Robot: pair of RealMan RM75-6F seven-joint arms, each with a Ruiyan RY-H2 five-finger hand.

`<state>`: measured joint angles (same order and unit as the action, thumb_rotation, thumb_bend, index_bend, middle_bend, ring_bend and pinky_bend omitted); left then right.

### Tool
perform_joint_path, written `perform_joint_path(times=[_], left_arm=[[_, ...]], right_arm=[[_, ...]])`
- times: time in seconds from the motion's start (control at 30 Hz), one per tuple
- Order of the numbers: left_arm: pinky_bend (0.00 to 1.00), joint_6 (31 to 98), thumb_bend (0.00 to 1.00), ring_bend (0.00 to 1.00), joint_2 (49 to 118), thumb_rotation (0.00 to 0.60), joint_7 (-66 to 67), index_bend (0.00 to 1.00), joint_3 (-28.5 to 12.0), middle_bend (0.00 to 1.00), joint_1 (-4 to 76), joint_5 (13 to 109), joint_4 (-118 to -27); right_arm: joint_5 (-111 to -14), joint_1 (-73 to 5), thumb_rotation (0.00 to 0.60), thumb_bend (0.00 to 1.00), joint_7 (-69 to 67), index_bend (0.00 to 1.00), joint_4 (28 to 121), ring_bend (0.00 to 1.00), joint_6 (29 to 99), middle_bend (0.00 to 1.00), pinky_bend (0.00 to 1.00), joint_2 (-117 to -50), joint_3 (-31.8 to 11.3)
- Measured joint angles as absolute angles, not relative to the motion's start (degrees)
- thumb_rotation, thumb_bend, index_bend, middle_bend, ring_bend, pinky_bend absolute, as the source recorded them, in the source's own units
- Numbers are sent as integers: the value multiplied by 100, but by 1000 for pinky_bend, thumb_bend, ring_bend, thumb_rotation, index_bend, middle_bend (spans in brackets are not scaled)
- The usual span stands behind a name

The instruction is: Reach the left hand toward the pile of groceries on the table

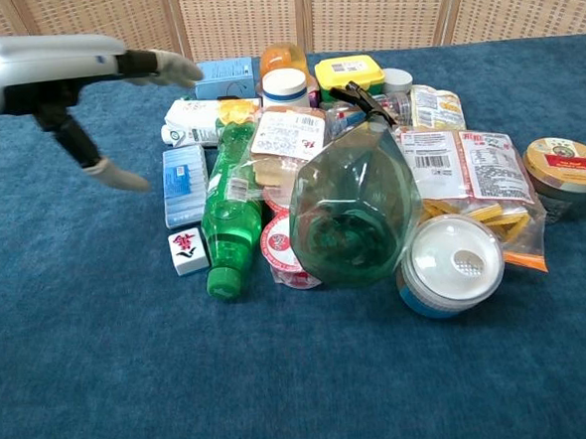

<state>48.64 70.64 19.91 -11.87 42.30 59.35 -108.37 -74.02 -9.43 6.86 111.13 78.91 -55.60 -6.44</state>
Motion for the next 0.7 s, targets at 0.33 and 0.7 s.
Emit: perform_joint_path(times=[0.33, 0.7], left_arm=[[0, 4742, 163, 0, 7884, 600, 2205, 0, -1359, 0, 4972, 5129, -10176], [0, 4376, 164, 0, 8644, 600, 2115, 0, -1465, 0, 5707, 4638, -9473]], right_arm=[[-7426, -789, 492, 34, 411, 0, 11045, 0, 7975, 33, 0, -5454, -607], [-7507, -598, 494, 35, 137, 0, 10991, 0, 8124, 33, 0, -5305, -571]])
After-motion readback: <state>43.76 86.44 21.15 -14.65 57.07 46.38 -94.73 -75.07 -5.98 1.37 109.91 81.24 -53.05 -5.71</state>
